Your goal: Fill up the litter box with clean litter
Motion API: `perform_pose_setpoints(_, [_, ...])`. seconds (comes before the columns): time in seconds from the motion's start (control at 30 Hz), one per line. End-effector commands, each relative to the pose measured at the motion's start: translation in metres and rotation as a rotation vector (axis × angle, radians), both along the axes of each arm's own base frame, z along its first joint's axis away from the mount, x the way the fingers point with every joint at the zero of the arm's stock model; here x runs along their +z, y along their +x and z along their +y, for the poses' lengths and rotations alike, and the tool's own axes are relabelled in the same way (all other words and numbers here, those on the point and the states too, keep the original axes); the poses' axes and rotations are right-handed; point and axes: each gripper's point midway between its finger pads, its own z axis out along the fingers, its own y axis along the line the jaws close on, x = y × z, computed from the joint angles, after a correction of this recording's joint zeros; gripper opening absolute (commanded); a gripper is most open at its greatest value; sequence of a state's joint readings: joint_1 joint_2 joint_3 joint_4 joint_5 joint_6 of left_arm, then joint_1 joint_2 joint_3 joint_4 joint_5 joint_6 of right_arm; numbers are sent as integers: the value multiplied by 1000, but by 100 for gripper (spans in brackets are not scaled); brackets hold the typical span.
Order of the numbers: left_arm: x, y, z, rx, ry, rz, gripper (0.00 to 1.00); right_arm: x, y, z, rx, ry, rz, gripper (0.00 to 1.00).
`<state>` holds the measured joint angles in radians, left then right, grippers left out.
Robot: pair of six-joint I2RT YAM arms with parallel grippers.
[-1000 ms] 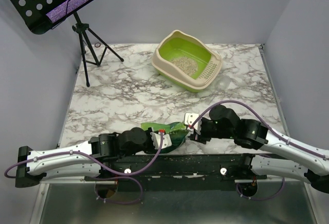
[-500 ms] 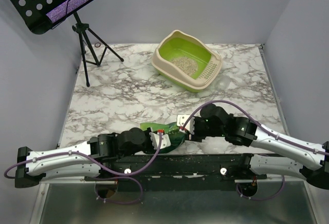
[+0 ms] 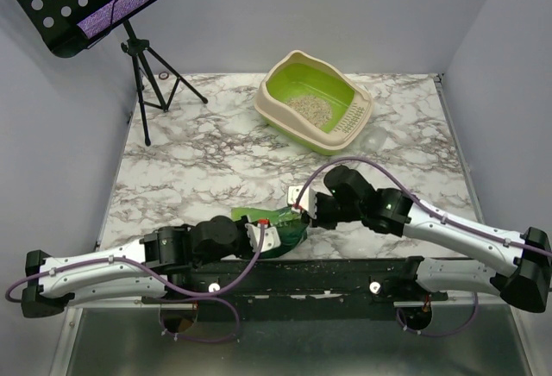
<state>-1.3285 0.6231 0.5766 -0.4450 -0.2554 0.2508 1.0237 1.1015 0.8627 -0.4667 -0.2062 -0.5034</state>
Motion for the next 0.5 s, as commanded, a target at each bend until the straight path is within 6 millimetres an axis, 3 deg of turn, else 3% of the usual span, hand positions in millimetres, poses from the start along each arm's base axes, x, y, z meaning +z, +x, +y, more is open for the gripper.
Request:
perform_pose_setpoints(0.0, [21, 8, 3, 40, -84, -49, 0, -23, -18, -7, 25, -51, 162, 6])
perform_pose_setpoints(0.03, [24, 8, 3, 35, -93, -55, 0, -24, -14, -9, -5, -56, 173, 0])
perform_pose_setpoints(0.1, [27, 10, 4, 33, -89, -78, 0, -20, -2, -12, -57, -43, 180, 0])
perform_pose_setpoints(0.27, [42, 31, 15, 87, 2, -189, 0, 20, 44, -22, -220, 42, 81, 0])
perform_pose_setpoints(0.37, [61, 50, 19, 107, 7, -234, 0, 39, 70, -31, -314, 71, 23, 0])
perform_pose_setpoints(0.47, [76, 72, 25, 144, -13, -251, 0, 45, 89, -44, -387, 87, 16, 0])
